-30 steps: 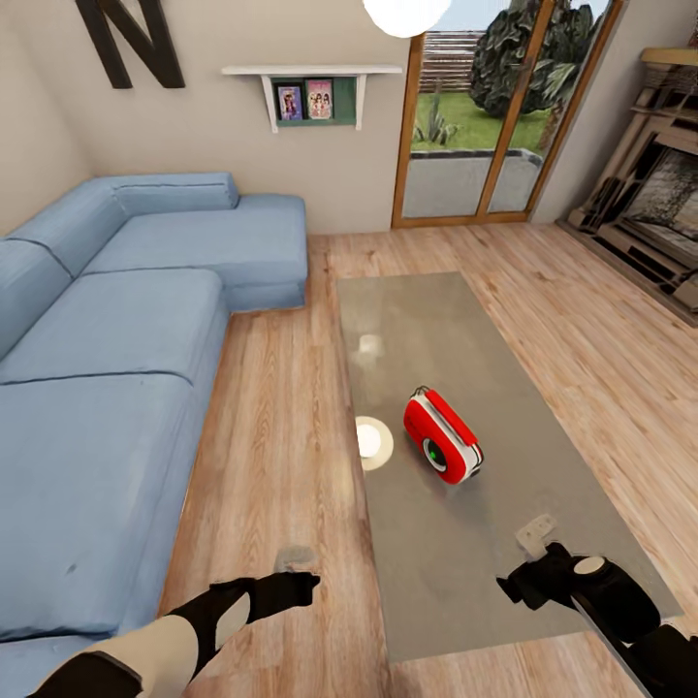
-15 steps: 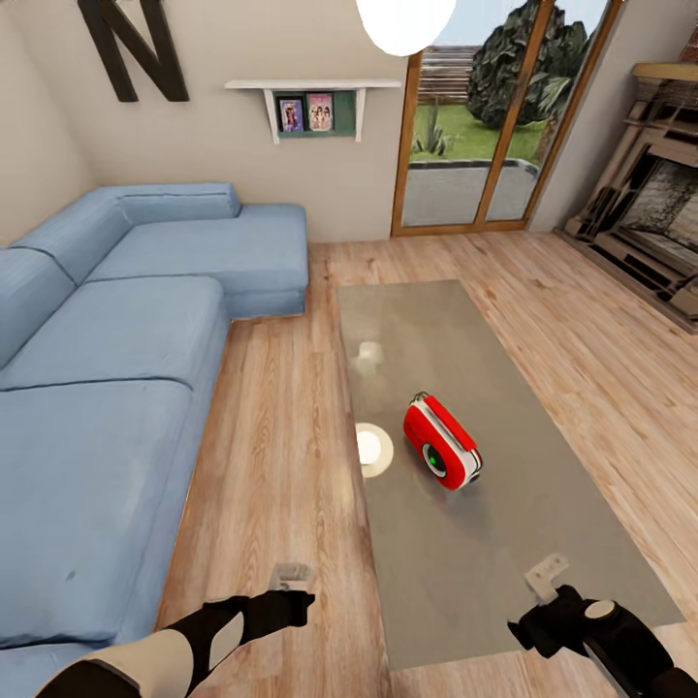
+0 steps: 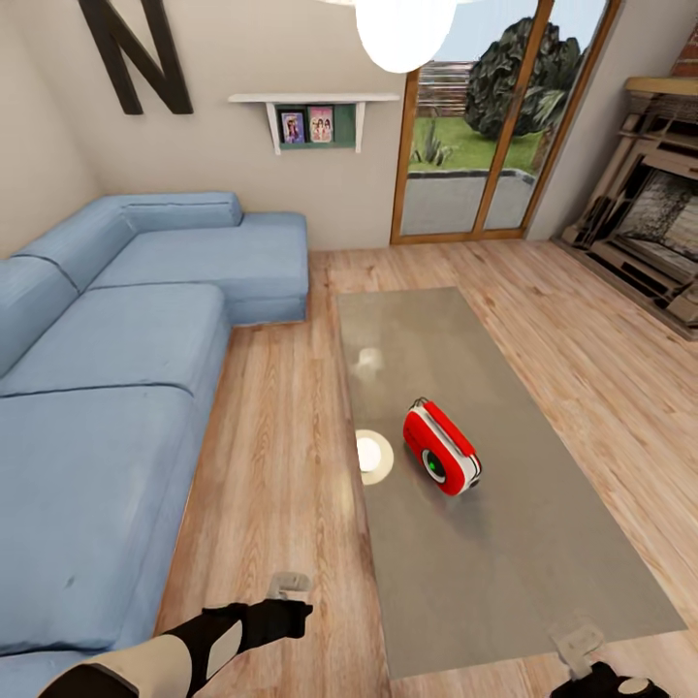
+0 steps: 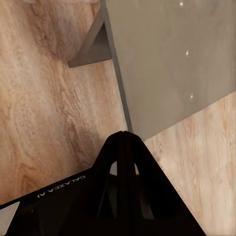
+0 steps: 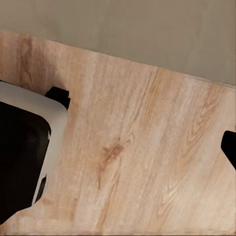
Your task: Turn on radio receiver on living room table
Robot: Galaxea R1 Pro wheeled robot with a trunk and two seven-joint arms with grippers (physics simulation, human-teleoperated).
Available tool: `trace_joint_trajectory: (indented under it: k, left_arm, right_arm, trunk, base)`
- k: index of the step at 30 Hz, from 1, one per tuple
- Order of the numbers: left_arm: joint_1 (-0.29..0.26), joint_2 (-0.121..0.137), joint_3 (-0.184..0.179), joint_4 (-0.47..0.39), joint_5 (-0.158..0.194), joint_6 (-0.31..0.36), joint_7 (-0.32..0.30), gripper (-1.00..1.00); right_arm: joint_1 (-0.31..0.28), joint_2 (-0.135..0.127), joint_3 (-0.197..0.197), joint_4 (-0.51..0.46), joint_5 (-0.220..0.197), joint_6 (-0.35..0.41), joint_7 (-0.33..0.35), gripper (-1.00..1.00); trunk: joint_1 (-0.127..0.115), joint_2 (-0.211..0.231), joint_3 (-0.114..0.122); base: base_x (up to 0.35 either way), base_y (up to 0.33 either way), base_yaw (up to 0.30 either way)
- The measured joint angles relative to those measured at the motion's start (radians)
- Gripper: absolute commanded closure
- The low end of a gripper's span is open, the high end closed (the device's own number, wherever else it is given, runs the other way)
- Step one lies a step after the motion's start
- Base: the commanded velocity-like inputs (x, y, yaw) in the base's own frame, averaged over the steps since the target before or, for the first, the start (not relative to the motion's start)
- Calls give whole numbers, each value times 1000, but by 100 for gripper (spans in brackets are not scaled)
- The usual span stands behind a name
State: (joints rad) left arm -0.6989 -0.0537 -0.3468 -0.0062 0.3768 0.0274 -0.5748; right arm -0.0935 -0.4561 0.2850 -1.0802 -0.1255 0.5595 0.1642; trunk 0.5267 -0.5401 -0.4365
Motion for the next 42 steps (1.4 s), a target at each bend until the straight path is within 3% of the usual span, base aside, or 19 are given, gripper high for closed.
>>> trace_joint_trajectory:
  k: [6, 15, 18, 20, 25, 29, 34, 42]
  left_arm:
    - [17, 1, -1, 0, -3, -2, 1, 100]
    - [106, 37, 0, 0, -3, -3, 26, 100]
    - [150, 46, -3, 0, -5, -4, 29, 100]
    - [174, 47, -2, 0, -5, -4, 38, 100]
    - [258, 46, -2, 0, -5, -12, 108, 100]
    - [307, 43, -1, 0, -3, -40, 170, 100]
    - [365, 42, 0, 2, -2, -44, 272, 100]
    - [411, 42, 1, 2, 3, -41, 354, 100]
  right_arm:
    - [0, 18, 3, 126, -12, -87, -1, -100]
    - [0, 132, 7, 329, -3, -187, -68, -100]
    - [0, 179, 8, 450, -1, -255, -71, -100]
    - [0, 188, 13, 514, -1, -291, -72, -100]
    - [0, 230, 29, 735, -1, -459, -74, -100]
    - [0, 258, 31, 859, -1, -555, -77, -100]
    - [0, 303, 30, 939, -3, -597, -80, -100]
    - [1, 342, 29, 998, -16, -629, -122, -100]
  trunk:
    - [0, 0, 9]
    - [0, 0, 24]
    - [0, 0, 28]
    - [0, 0, 31]
    - [0, 0, 39]
    - [0, 0, 46]
    - [0, 0, 54]
    - [0, 0, 66]
  base:
    - [0, 0, 0]
    - [0, 0, 0]
    - [0, 0, 0]
    - [0, 0, 0]
    - [0, 0, 0]
    - [0, 0, 0]
    - [0, 0, 0]
    - [0, 0, 0]
